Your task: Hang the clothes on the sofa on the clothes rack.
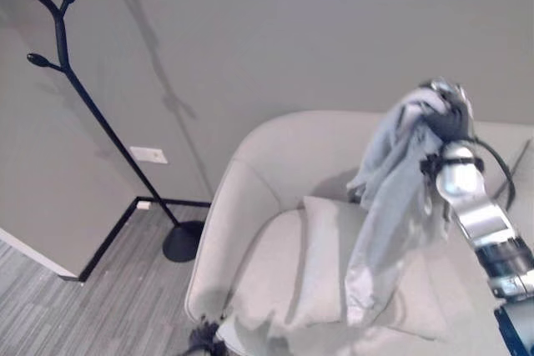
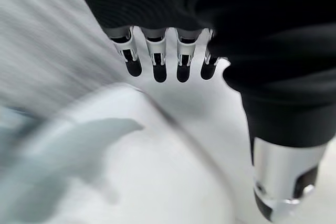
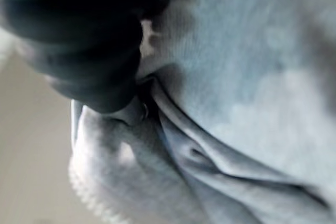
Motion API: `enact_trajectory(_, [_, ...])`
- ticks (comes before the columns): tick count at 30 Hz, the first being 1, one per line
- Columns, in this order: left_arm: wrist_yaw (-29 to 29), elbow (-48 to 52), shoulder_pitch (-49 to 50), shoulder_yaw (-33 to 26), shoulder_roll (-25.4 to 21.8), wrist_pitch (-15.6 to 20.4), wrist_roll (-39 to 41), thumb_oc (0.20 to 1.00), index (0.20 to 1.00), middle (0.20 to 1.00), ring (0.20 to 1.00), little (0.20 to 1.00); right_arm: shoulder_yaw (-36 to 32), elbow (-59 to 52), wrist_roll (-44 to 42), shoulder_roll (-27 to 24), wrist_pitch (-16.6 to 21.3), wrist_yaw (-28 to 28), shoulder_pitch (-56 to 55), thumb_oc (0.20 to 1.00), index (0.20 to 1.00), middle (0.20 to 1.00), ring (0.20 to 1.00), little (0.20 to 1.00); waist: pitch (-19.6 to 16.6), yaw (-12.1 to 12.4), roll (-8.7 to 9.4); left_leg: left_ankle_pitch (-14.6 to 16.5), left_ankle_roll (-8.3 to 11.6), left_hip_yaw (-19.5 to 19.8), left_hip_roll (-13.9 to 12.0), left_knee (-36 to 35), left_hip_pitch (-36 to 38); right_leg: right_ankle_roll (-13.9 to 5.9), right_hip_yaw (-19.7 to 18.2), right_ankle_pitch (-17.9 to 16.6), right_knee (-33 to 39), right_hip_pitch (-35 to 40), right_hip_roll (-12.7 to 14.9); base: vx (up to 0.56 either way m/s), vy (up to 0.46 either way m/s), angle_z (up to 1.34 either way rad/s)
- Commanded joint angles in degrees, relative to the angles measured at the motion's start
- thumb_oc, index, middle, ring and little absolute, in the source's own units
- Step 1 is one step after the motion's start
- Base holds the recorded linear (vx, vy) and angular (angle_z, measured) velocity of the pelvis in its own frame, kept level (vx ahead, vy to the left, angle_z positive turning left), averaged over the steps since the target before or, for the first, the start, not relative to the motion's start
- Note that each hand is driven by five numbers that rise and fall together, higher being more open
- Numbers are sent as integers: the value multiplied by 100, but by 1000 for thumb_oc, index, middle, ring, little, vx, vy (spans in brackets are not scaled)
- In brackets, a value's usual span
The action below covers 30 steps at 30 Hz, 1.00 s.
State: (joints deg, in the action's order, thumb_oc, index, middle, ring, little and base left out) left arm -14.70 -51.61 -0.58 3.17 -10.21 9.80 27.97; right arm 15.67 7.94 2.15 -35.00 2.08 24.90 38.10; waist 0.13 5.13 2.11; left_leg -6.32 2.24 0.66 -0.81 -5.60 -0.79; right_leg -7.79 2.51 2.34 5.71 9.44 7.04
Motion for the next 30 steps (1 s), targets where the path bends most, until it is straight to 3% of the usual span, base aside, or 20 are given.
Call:
enact_trajectory(1, [-737,138,-854,446,-388,437,-569,1000,1000,1000,1000,1000,209,-63,-350,-89,404,269,928,200,200,200,200,200,-436,138,155,377,214,-33,-180,60,-46,-120,-4,-176,-71,-338,125,-19,-12,3])
enact_trajectory(5, [-1198,777,-1383,661,-559,540,-907,1000,1000,1000,1000,1000,501,56,-732,-95,463,340,1670,200,200,200,200,200,-479,57,187,370,246,-35,-179,60,-32,-120,-6,-202,-71,-329,119,0,0,0])
enact_trajectory(11, [-1792,571,-2203,978,-545,561,-1417,1000,1000,1000,1000,1000,875,172,-1224,44,649,339,2345,200,200,200,200,200,-540,-92,222,389,273,-104,-206,60,3,-130,-59,-243,-71,-347,124,-5,1,-2])
enact_trajectory(16, [-1769,706,-2514,1511,4,700,-1062,1000,1000,1000,1000,1000,1241,50,-1697,315,737,237,2495,200,200,200,200,200,-608,-236,220,413,257,-149,-213,60,54,-133,-126,-273,-71,-351,124,-2,11,-15])
enact_trajectory(17, [-1669,705,-2625,1831,225,724,-1003,1000,1000,1000,1000,1000,1381,43,-1868,419,763,180,2543,200,200,200,200,200,-616,-284,229,415,251,-165,-217,60,58,-129,-146,-284,-71,-362,125,0,0,0])
enact_trajectory(24, [-1253,-181,-3168,2563,964,615,-611,1000,1000,1000,1000,1000,1723,121,-2237,842,837,93,2759,200,200,200,200,200,-641,-496,201,436,240,-244,-234,60,94,-143,-242,-324,-71,-399,145,-8,-3,-7])
enact_trajectory(25, [-1252,-186,-3173,2561,966,617,-610,821,821,821,821,821,1725,123,-2238,841,838,93,2762,200,200,200,200,200,-639,-495,200,436,240,-246,-235,60,94,-143,-244,-324,-71,-400,145,0,0,-19])
enact_trajectory(26, [-1190,-601,-3345,2534,1128,538,-463,200,200,200,200,200,1789,103,-2313,911,845,69,2808,200,200,200,200,200,-656,-566,181,444,232,-277,-238,60,101,-150,-283,-337,-71,-424,147,7,0,-20])
enact_trajectory(30, [-1282,-1129,-3740,2287,1224,438,-346,200,200,200,200,200,1921,-36,-2378,948,847,26,2829,200,200,200,200,200,-665,-699,132,463,221,-364,-241,60,138,-162,-380,-354,-71,-460,154,11,-4,-18])
